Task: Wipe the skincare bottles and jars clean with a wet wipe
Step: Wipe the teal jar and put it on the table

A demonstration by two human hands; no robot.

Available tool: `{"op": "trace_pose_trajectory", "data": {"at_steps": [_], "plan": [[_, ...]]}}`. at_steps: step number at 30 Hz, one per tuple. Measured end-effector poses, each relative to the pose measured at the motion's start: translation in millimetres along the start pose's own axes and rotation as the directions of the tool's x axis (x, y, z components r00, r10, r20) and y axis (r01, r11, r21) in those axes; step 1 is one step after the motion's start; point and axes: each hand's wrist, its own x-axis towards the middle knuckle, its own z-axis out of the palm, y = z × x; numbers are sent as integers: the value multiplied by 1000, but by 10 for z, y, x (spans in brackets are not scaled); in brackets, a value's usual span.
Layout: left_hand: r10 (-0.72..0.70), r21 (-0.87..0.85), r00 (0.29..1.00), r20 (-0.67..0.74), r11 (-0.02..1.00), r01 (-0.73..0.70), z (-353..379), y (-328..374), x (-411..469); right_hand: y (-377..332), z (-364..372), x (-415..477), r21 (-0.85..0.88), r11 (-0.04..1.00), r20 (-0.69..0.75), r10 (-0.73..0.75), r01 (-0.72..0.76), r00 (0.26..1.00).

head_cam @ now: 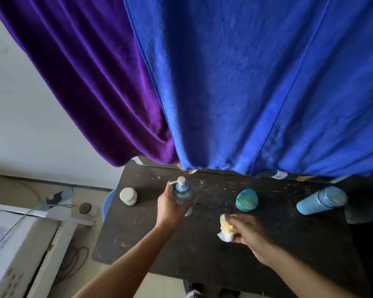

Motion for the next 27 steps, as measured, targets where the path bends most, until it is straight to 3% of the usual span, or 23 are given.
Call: {"op": "trace_pose_trajectory", "data": {"at_steps": [3, 9, 21, 27], "plan": [[40, 94, 998, 57, 995, -45, 101, -124, 171, 77, -8, 23, 10, 1000, -90, 15, -14, 996], [99, 127, 980, 171, 984, -122, 280, -438, 395, 249, 87, 76, -7, 997, -207, 70, -74, 976], [165, 185, 944, 286, 957, -223, 331, -685, 507, 388, 202, -11, 85, 989, -297, 139, -119, 945], [-23, 261, 975, 222, 965, -37, 367, -880, 103, 417, -11, -100, 172, 979, -377, 164, -105, 911]]}}
